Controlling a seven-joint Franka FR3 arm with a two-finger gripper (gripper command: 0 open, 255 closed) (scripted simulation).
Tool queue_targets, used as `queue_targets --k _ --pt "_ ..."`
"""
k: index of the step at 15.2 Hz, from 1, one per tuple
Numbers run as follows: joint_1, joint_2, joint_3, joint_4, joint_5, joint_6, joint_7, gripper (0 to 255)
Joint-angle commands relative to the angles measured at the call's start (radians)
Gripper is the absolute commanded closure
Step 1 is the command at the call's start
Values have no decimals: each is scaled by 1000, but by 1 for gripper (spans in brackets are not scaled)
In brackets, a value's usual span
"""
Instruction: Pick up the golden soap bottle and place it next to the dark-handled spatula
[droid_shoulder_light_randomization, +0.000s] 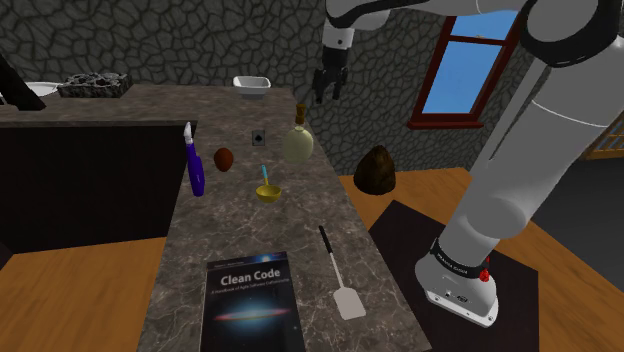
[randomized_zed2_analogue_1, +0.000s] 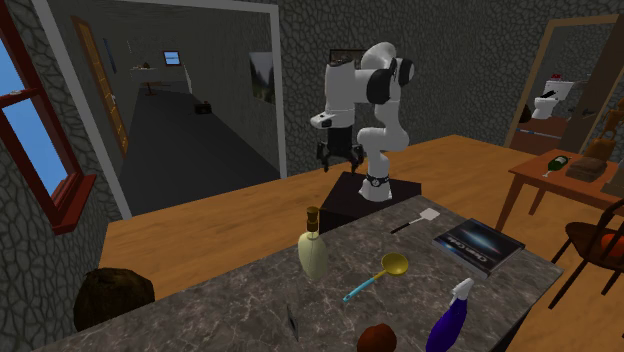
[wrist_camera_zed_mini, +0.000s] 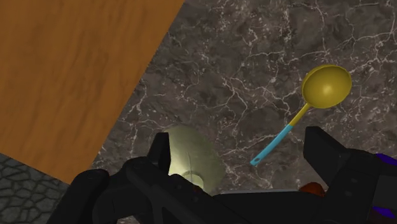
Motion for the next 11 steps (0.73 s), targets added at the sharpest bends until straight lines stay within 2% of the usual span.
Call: queue_targets --k 1,6,11 --pt "-6 70 -9 54 11 15 -25 0" --pt "-25 274 -18 257 50 14 -74 0" --pt "-56 483 -15 502 85 -25 -109 0"
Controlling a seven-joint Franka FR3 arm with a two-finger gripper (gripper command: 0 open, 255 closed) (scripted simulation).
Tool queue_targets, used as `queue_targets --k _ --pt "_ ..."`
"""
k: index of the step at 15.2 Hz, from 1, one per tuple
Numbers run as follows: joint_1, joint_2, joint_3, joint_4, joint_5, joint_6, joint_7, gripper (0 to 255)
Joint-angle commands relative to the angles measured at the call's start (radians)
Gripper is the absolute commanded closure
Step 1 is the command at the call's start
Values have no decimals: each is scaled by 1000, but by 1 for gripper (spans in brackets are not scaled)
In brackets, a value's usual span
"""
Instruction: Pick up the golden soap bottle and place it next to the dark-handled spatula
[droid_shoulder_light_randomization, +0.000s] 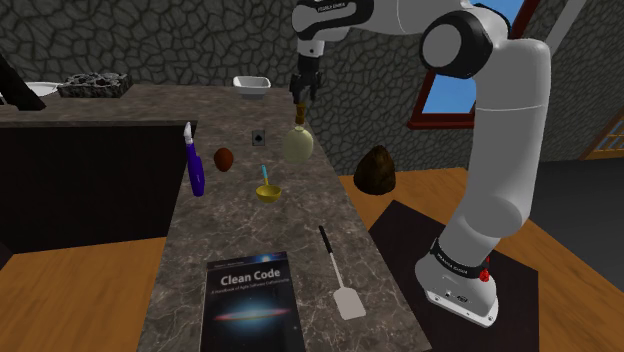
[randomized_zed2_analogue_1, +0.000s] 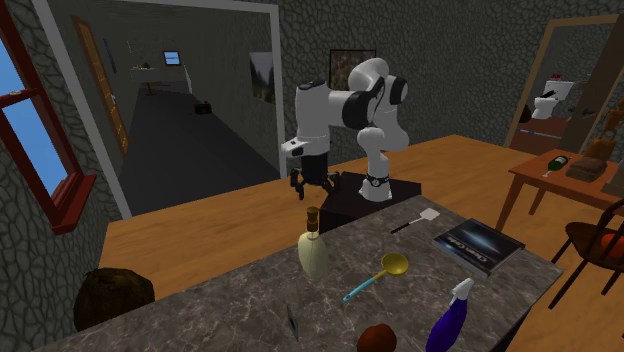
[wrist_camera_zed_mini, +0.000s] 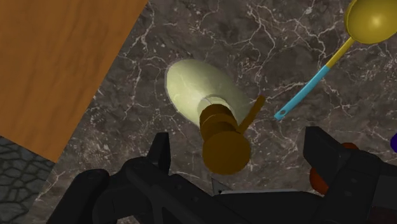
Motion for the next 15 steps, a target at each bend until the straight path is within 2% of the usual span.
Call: queue_targets --k 1,8,15 --pt "-7 44 1 35 7 8 -9 0" --pt "-3 54 4 -38 11 91 -12 0" --pt "-3 54 4 -38 11 91 -12 0"
